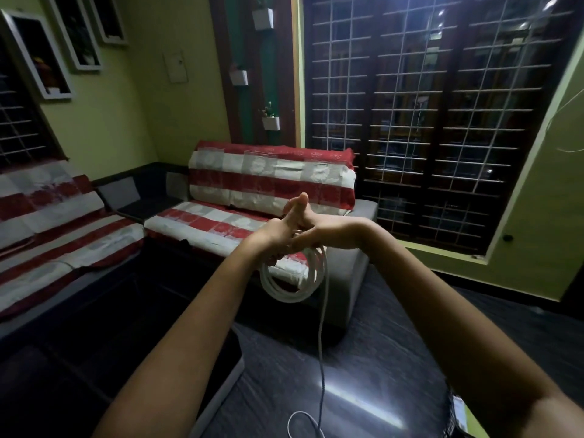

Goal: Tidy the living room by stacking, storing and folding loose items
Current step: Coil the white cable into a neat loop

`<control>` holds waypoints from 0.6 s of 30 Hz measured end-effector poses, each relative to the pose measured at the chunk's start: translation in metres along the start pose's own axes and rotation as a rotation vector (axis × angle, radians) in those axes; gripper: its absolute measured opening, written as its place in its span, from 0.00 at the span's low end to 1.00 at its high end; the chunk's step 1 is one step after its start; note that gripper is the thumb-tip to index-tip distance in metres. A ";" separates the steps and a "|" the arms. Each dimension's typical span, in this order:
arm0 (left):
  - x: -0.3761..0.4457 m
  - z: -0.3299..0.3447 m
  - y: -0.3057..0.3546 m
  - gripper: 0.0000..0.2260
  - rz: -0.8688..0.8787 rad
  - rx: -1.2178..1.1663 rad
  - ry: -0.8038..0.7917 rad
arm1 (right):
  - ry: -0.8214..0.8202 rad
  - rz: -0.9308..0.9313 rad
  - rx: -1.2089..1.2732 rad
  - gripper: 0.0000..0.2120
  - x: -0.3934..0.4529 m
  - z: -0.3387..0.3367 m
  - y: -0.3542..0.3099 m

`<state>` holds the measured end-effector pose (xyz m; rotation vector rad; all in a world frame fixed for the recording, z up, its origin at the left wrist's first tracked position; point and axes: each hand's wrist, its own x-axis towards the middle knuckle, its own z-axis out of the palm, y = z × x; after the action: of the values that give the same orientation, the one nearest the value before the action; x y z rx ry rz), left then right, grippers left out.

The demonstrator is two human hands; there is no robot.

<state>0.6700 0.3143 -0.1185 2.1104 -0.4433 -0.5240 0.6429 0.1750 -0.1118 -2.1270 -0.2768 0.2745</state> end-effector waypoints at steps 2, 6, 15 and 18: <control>-0.002 -0.007 -0.004 0.36 0.002 -0.044 -0.107 | 0.013 -0.037 0.056 0.39 -0.007 -0.005 0.002; -0.009 -0.016 -0.007 0.35 0.102 -0.036 -0.254 | -0.052 -0.016 0.109 0.28 -0.017 -0.012 0.008; -0.014 -0.043 -0.008 0.15 0.294 -0.629 -0.165 | -0.141 -0.217 0.492 0.25 -0.033 -0.016 0.061; -0.016 -0.042 0.002 0.17 0.303 -1.060 -0.061 | -0.093 -0.324 0.566 0.27 -0.035 -0.002 0.067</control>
<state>0.6776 0.3497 -0.0915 0.9945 -0.3838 -0.4892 0.6167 0.1276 -0.1644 -1.4875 -0.5241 0.2283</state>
